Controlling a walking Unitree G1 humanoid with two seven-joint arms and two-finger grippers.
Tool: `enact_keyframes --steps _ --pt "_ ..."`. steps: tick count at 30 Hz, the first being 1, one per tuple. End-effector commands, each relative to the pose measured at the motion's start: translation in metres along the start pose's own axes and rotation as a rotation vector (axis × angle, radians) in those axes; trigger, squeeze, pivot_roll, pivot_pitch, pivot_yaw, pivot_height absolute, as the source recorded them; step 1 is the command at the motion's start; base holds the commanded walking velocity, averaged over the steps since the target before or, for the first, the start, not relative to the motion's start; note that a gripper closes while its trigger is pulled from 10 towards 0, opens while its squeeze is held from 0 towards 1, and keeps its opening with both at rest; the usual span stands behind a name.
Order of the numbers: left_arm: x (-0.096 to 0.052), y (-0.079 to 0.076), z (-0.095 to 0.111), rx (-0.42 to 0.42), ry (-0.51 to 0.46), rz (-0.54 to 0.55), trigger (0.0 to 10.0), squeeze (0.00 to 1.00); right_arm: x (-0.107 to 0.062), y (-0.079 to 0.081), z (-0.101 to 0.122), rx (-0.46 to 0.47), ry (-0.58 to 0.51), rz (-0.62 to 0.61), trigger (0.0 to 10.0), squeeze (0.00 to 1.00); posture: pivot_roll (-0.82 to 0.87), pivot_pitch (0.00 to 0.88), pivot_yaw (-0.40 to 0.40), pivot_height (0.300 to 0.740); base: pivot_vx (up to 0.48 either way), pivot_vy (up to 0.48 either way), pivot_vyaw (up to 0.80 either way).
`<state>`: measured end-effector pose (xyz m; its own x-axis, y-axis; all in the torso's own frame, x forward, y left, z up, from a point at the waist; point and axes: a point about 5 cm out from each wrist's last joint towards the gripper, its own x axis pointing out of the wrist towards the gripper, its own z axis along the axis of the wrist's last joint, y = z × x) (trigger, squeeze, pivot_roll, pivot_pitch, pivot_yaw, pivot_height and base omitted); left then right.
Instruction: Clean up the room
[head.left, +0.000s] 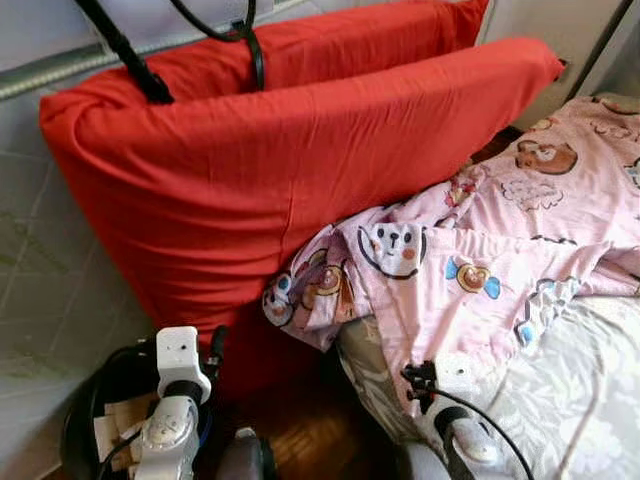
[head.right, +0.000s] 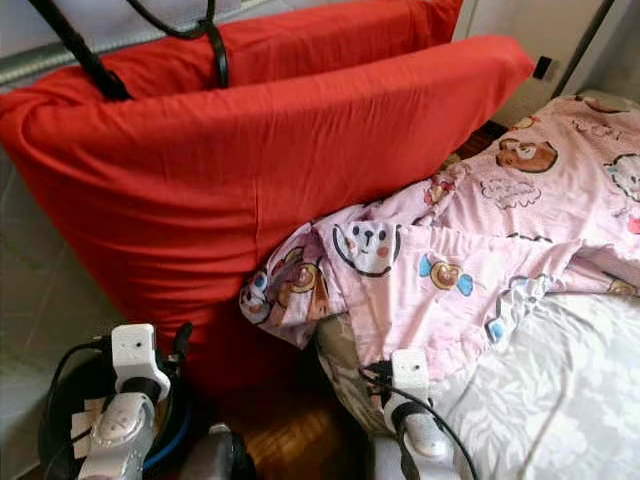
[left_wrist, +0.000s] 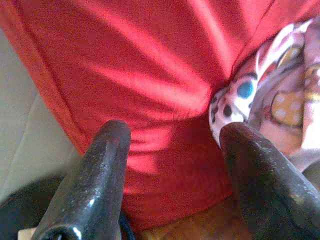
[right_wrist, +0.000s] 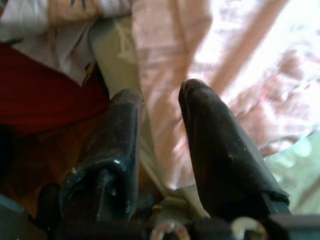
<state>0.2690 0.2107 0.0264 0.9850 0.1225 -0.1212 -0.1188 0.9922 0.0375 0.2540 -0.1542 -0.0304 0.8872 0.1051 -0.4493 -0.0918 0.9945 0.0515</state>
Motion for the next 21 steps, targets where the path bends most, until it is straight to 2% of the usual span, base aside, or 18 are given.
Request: enact_keyframes --steps 1,3,4,7,10,15,21 --pt "-0.004 0.005 -0.002 0.002 0.012 0.005 10.0 0.00 0.002 0.001 0.000 0.001 0.015 -0.004 10.0 0.00 -0.03 0.188 0.048 0.627 0.000 0.000 0.00" --pt "-0.004 0.005 -0.002 0.003 0.011 0.004 10.0 0.00 0.002 0.001 0.001 0.001 0.021 -0.011 10.0 0.00 -0.02 0.193 0.048 0.627 0.000 0.000 0.00" --pt "-0.004 0.006 -0.001 0.006 0.012 0.002 10.0 0.00 0.004 0.002 0.004 0.020 0.015 0.000 10.0 1.00 -0.02 0.194 0.049 0.627 0.000 0.000 0.00" --pt "-0.004 0.007 -0.001 0.008 0.012 0.001 10.0 0.00 0.006 0.002 0.008 0.016 0.009 -0.005 10.0 1.00 -0.02 0.196 0.049 0.627 0.000 0.000 0.00" --pt "-0.006 0.009 0.001 0.014 0.005 0.003 10.0 0.00 0.011 -0.006 0.015 0.040 0.023 -0.097 10.0 1.00 0.00 0.204 0.050 0.627 0.000 0.000 0.00" --pt "-0.010 0.010 0.000 0.019 0.005 0.002 10.0 0.00 0.014 -0.007 0.019 0.083 0.042 -0.131 10.0 1.00 0.02 0.202 0.050 0.627 0.000 0.000 0.00" --pt "-0.016 0.012 0.002 0.022 -0.002 0.004 10.0 0.00 0.018 -0.004 0.024 0.073 0.043 -0.138 10.0 1.00 0.04 0.213 0.052 0.627 0.000 0.000 0.00"
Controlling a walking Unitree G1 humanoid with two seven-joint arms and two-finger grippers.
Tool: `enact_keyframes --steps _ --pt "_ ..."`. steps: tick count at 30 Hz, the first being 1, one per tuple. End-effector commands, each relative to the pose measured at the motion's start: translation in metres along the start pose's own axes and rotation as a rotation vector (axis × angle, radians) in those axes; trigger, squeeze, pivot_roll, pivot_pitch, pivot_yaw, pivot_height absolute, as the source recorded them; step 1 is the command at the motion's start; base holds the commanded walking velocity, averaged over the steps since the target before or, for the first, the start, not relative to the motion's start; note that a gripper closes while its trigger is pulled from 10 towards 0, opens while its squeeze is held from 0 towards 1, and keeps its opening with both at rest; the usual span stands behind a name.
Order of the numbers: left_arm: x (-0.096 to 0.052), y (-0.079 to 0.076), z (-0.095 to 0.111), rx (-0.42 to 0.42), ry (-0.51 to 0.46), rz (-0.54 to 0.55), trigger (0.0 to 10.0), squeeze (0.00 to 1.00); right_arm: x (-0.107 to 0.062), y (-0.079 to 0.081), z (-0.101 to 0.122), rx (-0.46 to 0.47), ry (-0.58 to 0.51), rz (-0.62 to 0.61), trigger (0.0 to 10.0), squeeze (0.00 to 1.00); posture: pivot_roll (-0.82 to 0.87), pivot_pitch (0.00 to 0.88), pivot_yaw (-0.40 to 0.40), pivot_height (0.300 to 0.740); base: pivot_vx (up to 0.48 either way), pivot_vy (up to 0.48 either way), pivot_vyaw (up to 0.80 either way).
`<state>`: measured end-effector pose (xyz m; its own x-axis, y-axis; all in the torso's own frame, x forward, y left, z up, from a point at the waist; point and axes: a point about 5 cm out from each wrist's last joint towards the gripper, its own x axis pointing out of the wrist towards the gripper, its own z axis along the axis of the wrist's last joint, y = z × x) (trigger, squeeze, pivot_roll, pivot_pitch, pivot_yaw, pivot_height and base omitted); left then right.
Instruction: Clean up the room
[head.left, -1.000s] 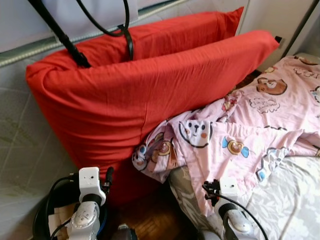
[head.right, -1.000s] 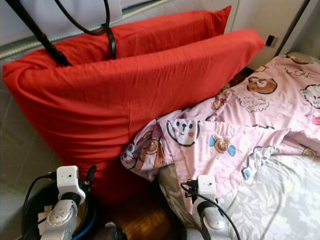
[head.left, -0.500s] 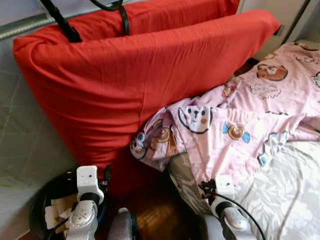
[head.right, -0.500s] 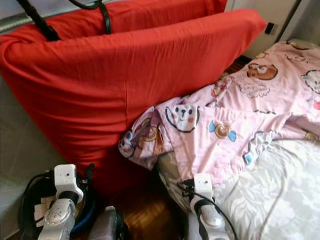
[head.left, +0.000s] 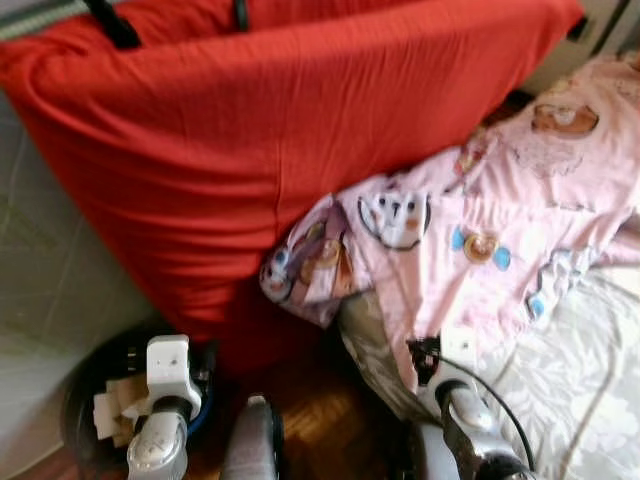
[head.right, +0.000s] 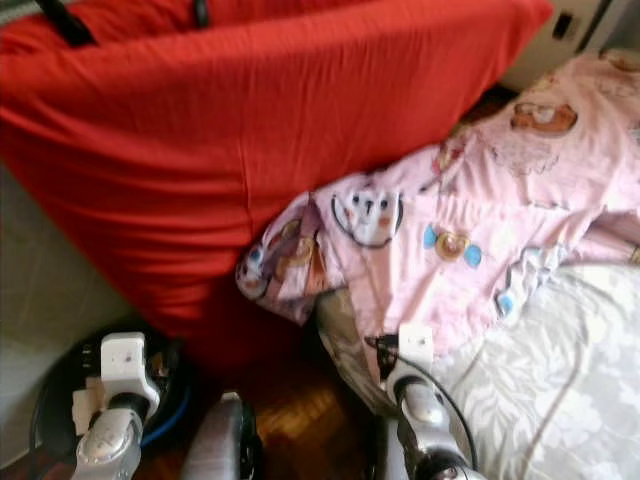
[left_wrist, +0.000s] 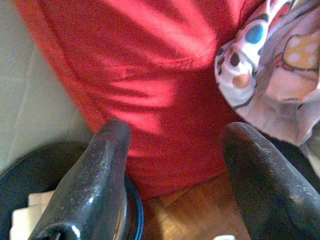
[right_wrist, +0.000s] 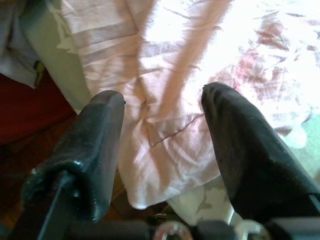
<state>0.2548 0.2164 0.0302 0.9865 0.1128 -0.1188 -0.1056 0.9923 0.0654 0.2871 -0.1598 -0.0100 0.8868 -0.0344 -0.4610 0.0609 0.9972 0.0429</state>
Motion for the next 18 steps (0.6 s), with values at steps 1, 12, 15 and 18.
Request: enact_keyframes --steps 1,12,15,18 --pt "-0.005 0.004 0.001 -0.001 -0.001 0.008 10.0 0.00 -0.002 0.004 -0.008 0.003 0.038 0.001 10.0 1.00 0.04 0.220 0.051 0.627 0.000 0.000 0.00" --pt "-0.014 0.001 0.007 0.014 -0.004 -0.006 10.0 0.00 -0.002 -0.010 -0.007 -0.024 0.035 -0.076 10.0 1.00 0.07 0.291 0.048 0.627 0.000 0.000 0.00" --pt "-0.016 0.001 0.008 0.014 -0.007 -0.002 10.0 0.00 -0.003 -0.014 -0.009 -0.030 0.045 -0.106 10.0 1.00 0.08 0.304 0.047 0.627 0.000 0.000 0.00" --pt "-0.023 0.004 0.009 0.019 -0.004 0.007 10.0 0.00 -0.006 -0.017 -0.016 -0.013 0.070 -0.125 10.0 0.00 0.09 0.327 0.051 0.627 0.000 0.000 0.00"
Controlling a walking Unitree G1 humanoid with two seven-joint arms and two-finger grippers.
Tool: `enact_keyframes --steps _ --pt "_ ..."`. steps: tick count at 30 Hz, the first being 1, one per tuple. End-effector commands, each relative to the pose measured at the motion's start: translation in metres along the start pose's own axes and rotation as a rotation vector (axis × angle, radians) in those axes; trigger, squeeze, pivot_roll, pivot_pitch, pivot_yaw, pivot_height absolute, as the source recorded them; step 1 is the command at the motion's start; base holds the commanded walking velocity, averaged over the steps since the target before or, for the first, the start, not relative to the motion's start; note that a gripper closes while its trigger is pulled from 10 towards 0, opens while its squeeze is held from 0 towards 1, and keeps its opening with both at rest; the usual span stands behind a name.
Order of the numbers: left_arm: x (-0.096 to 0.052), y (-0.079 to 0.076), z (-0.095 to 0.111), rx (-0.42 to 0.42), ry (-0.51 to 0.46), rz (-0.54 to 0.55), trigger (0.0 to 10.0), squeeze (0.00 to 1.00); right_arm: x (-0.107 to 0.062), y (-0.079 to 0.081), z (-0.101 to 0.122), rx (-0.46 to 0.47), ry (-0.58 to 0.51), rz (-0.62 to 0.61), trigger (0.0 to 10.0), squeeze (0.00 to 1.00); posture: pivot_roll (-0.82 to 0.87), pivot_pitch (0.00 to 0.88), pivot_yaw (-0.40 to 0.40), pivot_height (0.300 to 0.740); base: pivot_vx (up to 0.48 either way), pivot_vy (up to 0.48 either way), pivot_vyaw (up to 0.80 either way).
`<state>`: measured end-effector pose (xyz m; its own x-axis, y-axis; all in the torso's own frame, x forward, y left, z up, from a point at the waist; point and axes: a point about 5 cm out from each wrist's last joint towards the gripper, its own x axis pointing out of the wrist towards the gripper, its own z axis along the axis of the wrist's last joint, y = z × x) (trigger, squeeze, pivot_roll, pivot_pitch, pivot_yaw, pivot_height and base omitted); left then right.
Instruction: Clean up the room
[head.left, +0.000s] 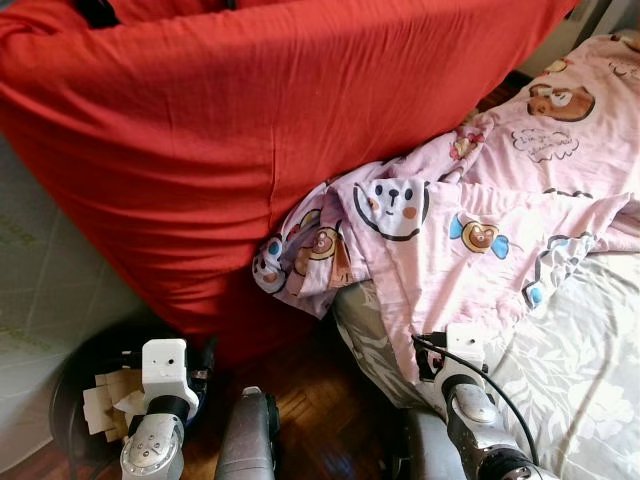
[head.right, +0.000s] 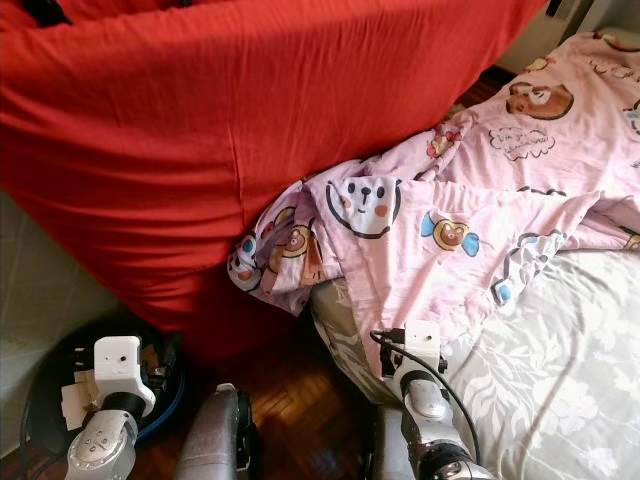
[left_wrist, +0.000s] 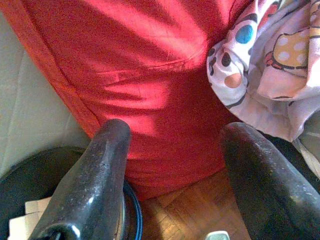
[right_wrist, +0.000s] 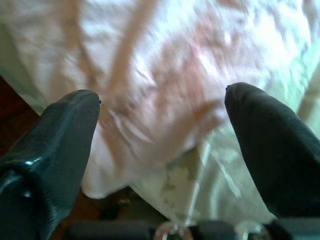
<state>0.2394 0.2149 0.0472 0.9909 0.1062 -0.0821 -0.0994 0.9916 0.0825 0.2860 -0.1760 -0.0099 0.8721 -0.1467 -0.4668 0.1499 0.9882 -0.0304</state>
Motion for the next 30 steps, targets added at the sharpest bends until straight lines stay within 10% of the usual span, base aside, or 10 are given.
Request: enact_keyframes --steps 1,30 --pt "-0.008 0.003 -0.006 0.003 0.035 0.013 10.0 0.00 -0.006 -0.001 -0.018 0.010 0.069 -0.012 10.0 0.00 0.10 0.332 0.051 0.627 0.000 0.000 0.00" --pt "-0.030 0.002 -0.003 0.014 0.099 0.006 10.0 0.00 0.001 0.015 0.012 0.170 -0.072 0.091 10.0 0.00 0.13 0.402 0.057 0.627 0.000 0.000 0.00"
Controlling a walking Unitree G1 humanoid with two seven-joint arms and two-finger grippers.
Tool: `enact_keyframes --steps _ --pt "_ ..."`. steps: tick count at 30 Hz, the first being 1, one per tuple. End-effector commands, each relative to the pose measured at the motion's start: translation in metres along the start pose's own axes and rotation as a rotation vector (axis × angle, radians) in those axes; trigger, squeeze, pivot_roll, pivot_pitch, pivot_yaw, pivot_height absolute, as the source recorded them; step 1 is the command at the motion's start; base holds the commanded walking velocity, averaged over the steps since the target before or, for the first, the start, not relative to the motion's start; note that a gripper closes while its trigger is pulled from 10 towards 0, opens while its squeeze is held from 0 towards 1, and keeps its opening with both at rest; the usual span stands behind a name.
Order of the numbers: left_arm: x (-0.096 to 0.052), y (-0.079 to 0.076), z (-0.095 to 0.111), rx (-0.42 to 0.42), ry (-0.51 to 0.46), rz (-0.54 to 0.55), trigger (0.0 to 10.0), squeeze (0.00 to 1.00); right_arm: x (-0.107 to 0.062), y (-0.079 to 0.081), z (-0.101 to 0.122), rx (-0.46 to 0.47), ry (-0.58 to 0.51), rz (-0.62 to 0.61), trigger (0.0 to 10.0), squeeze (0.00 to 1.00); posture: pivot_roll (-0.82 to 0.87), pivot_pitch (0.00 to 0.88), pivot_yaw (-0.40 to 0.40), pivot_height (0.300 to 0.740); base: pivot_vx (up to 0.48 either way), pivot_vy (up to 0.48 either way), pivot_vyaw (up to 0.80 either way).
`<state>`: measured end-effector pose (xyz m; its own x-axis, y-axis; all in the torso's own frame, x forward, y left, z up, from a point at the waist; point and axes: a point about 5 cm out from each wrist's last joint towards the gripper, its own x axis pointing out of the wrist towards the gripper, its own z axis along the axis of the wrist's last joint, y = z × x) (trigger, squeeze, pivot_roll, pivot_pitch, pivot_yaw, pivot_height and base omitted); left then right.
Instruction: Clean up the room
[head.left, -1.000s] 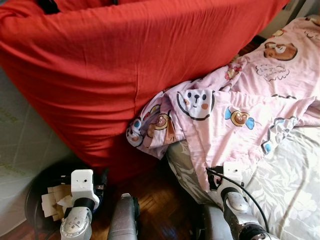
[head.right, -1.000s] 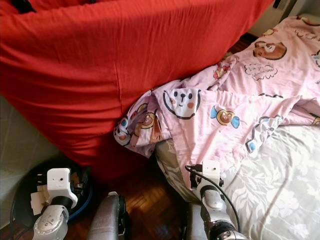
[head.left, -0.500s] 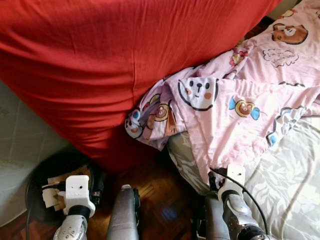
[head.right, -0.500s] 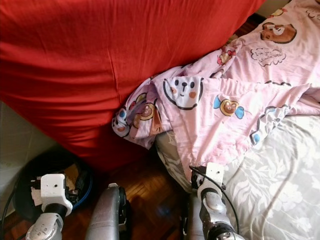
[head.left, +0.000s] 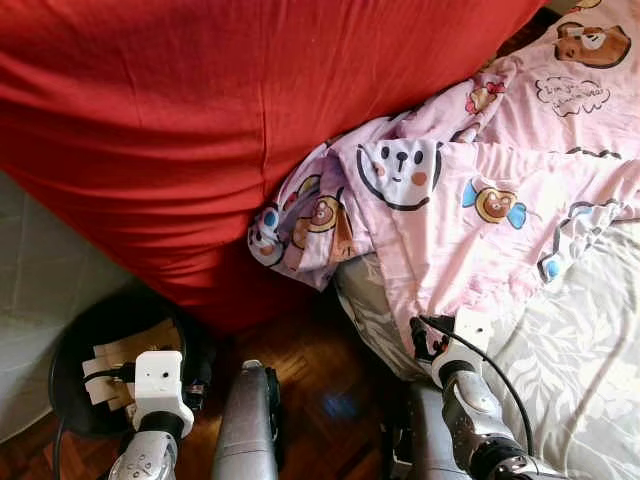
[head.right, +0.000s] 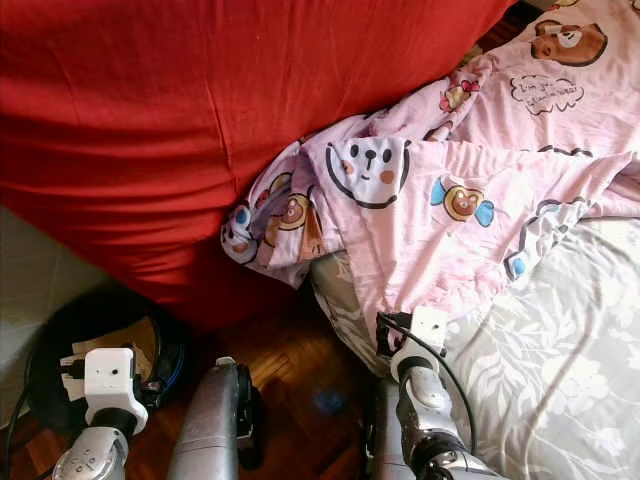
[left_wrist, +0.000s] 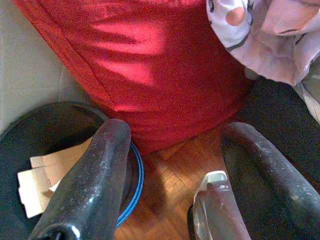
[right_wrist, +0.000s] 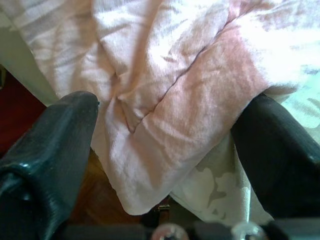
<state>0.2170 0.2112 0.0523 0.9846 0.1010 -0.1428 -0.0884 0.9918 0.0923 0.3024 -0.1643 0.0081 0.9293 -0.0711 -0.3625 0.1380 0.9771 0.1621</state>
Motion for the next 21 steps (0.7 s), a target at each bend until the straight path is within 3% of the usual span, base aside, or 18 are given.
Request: enact_keyframes --steps 1,12,13,14,15,21 --pt "-0.006 0.002 -0.007 0.002 0.039 0.016 10.0 0.00 -0.004 0.000 -0.011 0.002 0.037 -0.002 10.0 0.00 0.13 0.402 0.057 0.627 0.000 0.000 0.00" --pt "-0.010 0.007 -0.007 0.008 0.045 0.029 10.0 0.00 -0.008 -0.004 -0.026 -0.049 0.141 -0.021 10.0 0.00 0.15 0.406 0.060 0.627 0.000 0.000 0.00" --pt "-0.010 0.008 -0.007 0.010 0.045 0.030 10.0 0.00 -0.008 -0.004 -0.026 -0.050 0.145 -0.022 7.2 0.00 0.15 0.406 0.062 0.627 0.000 0.000 0.00" --pt "-0.010 0.008 -0.007 0.010 0.045 0.030 10.0 0.00 -0.008 -0.005 -0.027 -0.059 0.149 -0.029 1.0 0.00 0.15 0.406 0.064 0.627 0.000 0.000 0.00" --pt "-0.010 0.008 -0.006 0.012 0.045 0.030 10.0 0.00 -0.008 -0.006 -0.027 -0.069 0.154 -0.037 0.0 0.00 0.15 0.406 0.065 0.627 0.000 0.000 0.00" --pt "-0.010 0.006 -0.008 0.014 0.053 0.024 10.0 0.00 -0.008 -0.005 -0.026 -0.053 0.152 -0.022 0.0 0.00 0.15 0.405 0.067 0.627 0.000 0.000 0.00"
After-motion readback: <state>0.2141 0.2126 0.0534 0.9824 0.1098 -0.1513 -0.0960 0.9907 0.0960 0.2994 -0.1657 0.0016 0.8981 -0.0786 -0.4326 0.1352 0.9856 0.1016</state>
